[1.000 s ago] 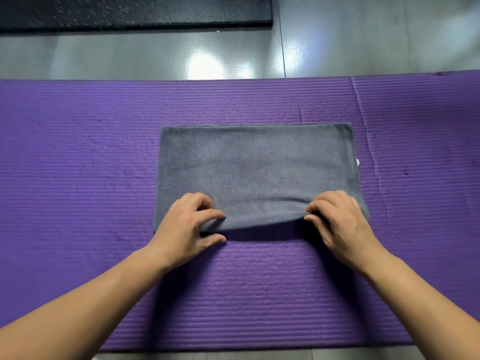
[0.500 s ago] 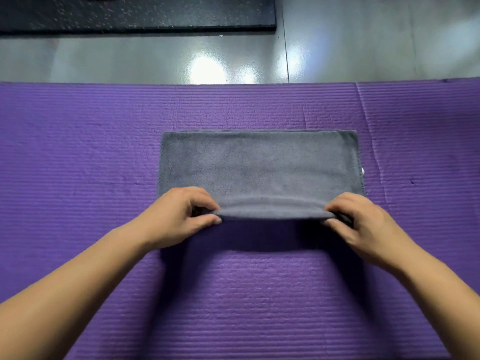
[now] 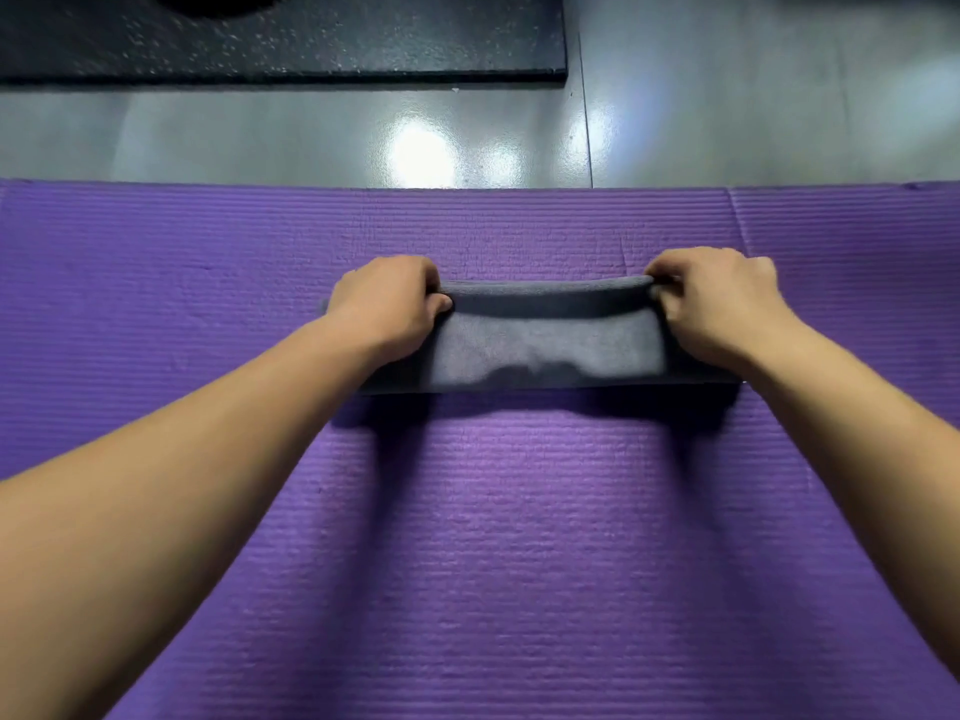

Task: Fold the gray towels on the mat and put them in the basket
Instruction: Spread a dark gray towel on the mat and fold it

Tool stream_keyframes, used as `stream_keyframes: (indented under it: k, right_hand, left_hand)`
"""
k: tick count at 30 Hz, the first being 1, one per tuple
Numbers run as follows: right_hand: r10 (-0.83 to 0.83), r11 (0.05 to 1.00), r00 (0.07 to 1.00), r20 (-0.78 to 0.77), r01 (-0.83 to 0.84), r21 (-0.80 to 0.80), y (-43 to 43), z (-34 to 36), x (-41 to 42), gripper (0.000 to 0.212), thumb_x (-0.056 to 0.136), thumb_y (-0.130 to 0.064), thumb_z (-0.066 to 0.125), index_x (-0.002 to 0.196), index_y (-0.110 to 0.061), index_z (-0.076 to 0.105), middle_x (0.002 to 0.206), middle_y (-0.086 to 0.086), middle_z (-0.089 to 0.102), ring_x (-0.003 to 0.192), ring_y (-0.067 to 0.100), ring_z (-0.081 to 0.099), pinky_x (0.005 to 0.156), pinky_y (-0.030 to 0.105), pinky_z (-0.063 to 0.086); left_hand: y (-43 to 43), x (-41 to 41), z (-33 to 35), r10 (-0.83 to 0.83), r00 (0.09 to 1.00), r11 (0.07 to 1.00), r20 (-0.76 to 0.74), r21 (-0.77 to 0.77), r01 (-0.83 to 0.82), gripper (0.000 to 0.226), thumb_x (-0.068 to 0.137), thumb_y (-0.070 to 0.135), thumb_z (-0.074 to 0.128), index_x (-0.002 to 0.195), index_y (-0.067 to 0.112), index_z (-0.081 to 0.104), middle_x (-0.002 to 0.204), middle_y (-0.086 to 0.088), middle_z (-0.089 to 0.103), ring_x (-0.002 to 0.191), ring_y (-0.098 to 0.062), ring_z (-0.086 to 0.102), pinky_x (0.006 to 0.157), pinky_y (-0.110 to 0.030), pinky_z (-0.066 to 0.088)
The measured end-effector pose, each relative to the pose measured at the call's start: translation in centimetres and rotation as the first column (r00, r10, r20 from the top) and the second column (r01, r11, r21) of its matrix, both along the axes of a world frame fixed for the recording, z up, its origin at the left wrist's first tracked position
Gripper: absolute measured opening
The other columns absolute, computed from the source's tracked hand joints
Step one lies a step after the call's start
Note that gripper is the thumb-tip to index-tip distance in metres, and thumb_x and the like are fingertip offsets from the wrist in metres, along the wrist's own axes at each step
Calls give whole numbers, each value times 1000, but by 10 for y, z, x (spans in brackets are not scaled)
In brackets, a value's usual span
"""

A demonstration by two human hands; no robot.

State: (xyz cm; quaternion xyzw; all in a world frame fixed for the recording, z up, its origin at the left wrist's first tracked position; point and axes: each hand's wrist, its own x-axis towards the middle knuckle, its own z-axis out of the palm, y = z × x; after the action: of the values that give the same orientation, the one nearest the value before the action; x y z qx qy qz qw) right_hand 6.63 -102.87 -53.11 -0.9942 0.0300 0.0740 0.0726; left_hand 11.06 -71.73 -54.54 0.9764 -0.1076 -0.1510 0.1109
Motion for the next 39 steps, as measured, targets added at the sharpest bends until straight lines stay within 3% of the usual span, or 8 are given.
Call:
stream_keyframes:
  k: [4, 15, 18, 22, 28, 32, 35, 39]
  right_hand:
    - [-144, 969, 988, -52, 152, 193, -7, -29, -3, 24, 98, -43, 55, 111, -29, 69, 118, -2, 70, 120, 29, 58, 100, 46, 32]
    - [-233, 970, 970, 71, 227, 84, -2, -39, -1, 31, 94, -51, 58, 98, -23, 71, 108, 8, 66, 113, 36, 54, 96, 46, 31]
    - [-234, 971, 945, 231, 213, 112, 27, -34, -9, 26, 90, -46, 61, 98, -24, 70, 109, 6, 65, 114, 34, 51, 101, 48, 28]
    - [46, 974, 980, 191, -86, 210, 93, -43, -32, 52, 89, -57, 45, 124, -25, 66, 137, 3, 58, 131, 30, 46, 110, 50, 29]
    - [100, 984, 994, -45, -92, 154, 98, -62, -37, 79, 88, -72, 16, 158, -36, 25, 169, -6, 8, 156, 20, 0, 124, 52, -4]
    - [105, 990, 993, -62, -98, 104, 101, -62, -36, 81, 88, -73, 13, 160, -36, 17, 170, -6, 2, 156, 20, -5, 123, 53, -6]
    - [100, 991, 993, -67, -93, 98, 101, -63, -36, 81, 88, -73, 13, 160, -36, 17, 170, -6, 2, 156, 20, -5, 123, 53, -6]
    - [91, 991, 994, -55, -85, 107, 101, -62, -35, 80, 88, -73, 13, 160, -36, 17, 170, -7, 2, 156, 19, -5, 123, 52, -6]
  left_hand:
    - [-1, 0, -9, 91, 996, 995, 24, -52, -90, 25, 96, 47, 61, 94, 24, 69, 107, -7, 73, 104, -34, 63, 83, -40, 46]
    - [1, 17, -15, 64, 997, 997, 38, -40, -62, 39, 89, 63, 62, 90, 25, 66, 104, -5, 73, 102, -32, 63, 74, -34, 38]
    - [-2, 17, -15, 73, 997, 997, 40, -34, -72, 39, 90, 64, 61, 90, 26, 67, 105, -4, 73, 104, -31, 63, 74, -33, 36]
    - [-2, 18, -11, 30, 999, 999, 37, 11, -30, 41, 91, 67, 57, 88, 27, 64, 104, -5, 72, 103, -32, 63, 74, -35, 40]
    - [17, 35, 14, -32, 986, 977, -163, 204, 65, 65, 75, 82, 61, 76, 17, 62, 79, 0, 62, 83, -27, 58, 73, -35, 46]
    - [72, 39, 28, 134, 873, 966, -470, -137, -222, 59, 68, 61, 84, 75, 5, 66, 65, -4, 58, 63, -20, 57, 63, -30, 53]
    - [100, 16, 21, 170, 748, 766, -641, -392, -510, 89, 38, 66, 93, 98, 4, 75, 77, -5, 67, 61, -8, 57, 57, -20, 55]
    - [93, -18, -4, 314, 803, 617, -507, -534, -578, 44, 75, 40, 80, 101, 6, 70, 97, -13, 74, 76, -14, 62, 71, -31, 53]
